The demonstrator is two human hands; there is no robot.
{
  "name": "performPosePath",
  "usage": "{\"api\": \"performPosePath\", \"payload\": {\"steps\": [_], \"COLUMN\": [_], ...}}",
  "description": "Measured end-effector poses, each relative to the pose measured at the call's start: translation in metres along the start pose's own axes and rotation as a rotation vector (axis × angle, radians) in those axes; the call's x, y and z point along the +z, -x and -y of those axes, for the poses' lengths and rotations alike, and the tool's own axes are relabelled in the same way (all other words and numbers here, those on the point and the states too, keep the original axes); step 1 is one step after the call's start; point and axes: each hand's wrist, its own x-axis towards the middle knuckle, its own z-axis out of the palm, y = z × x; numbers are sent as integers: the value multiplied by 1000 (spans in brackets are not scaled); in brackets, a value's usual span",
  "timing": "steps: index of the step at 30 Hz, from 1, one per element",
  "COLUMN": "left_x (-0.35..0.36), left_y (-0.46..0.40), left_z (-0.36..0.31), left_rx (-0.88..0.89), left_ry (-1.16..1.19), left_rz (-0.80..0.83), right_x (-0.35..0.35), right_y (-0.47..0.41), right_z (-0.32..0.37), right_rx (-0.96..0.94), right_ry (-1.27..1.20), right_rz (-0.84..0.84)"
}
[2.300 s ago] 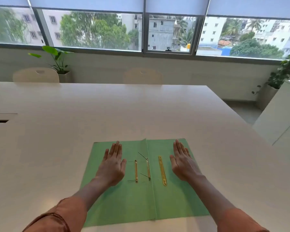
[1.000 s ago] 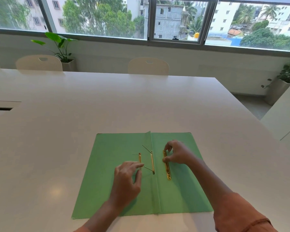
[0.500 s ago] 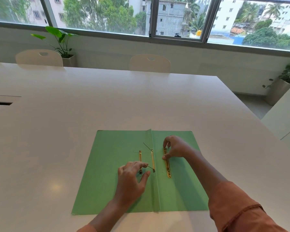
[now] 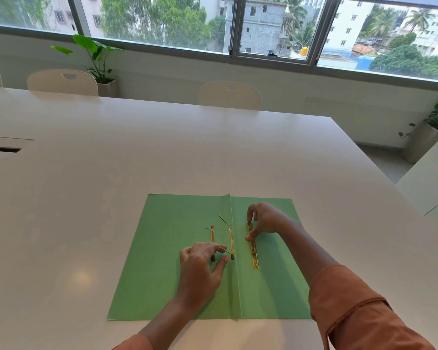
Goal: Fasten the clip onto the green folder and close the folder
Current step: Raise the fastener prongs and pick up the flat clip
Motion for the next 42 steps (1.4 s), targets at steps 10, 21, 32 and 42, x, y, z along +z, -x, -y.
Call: {"api": "performPosePath", "payload": {"steps": [10, 21, 32, 42], "left_x": [7, 8, 10, 7], "left_y": [-4, -8, -9, -9], "left_z": [5, 8, 3, 1], "left_rx": [-13, -27, -22, -41], "left_ry": [64, 221, 192, 189], "left_rz": [-5, 10, 1, 1], "right_x": [-9, -4, 11, 18], "right_y": [0, 27, 34, 28], "right_z": [0, -1, 34, 32], "right_rx": [-41, -200, -342, -342], "right_ry": [-53, -663, -833, -796], "right_rz": [69, 0, -28, -69]}}
